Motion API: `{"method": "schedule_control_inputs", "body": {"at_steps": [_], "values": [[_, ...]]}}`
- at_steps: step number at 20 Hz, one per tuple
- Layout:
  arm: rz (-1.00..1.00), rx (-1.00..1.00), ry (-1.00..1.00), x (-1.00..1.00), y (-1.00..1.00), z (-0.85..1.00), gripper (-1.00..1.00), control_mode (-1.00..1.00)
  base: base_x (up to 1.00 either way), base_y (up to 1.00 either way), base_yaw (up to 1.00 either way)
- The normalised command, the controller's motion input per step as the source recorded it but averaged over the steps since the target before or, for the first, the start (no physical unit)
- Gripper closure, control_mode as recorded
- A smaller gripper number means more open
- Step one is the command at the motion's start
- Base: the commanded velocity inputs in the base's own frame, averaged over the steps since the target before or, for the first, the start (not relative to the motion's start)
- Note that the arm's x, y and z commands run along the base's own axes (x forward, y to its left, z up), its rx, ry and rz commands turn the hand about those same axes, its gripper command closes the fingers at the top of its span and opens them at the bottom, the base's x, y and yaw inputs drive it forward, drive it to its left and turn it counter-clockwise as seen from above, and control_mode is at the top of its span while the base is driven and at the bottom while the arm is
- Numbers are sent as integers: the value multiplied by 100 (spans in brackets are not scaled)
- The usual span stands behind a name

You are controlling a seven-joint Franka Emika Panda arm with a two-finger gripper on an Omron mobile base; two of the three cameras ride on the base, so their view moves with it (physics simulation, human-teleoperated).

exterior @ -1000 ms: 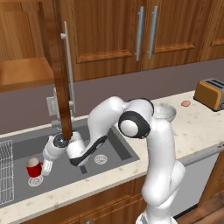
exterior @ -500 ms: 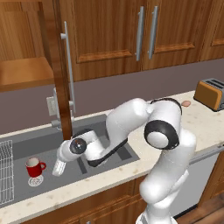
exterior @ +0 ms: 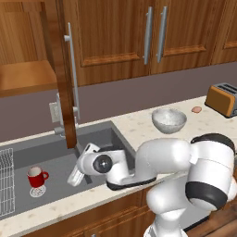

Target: Pick the mug and place it in the sink. Pick the bowl and place it in the open cabinet and then close the cabinet.

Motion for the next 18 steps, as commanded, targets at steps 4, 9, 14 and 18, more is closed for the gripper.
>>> {"method": "schedule_control_inputs", "body": {"at_steps": [4,9,14,18], "values": [[-23,0,18,-14,-26,100,-100,-100,0,0,0],[-17,2,28,-17,-20,100,-100,-100,0,0,0],[-9,2,29,-3,-1,100,-100,-100,0,0,0],[-12,3,29,0,-8,100,-100,-100,0,0,0]]}}
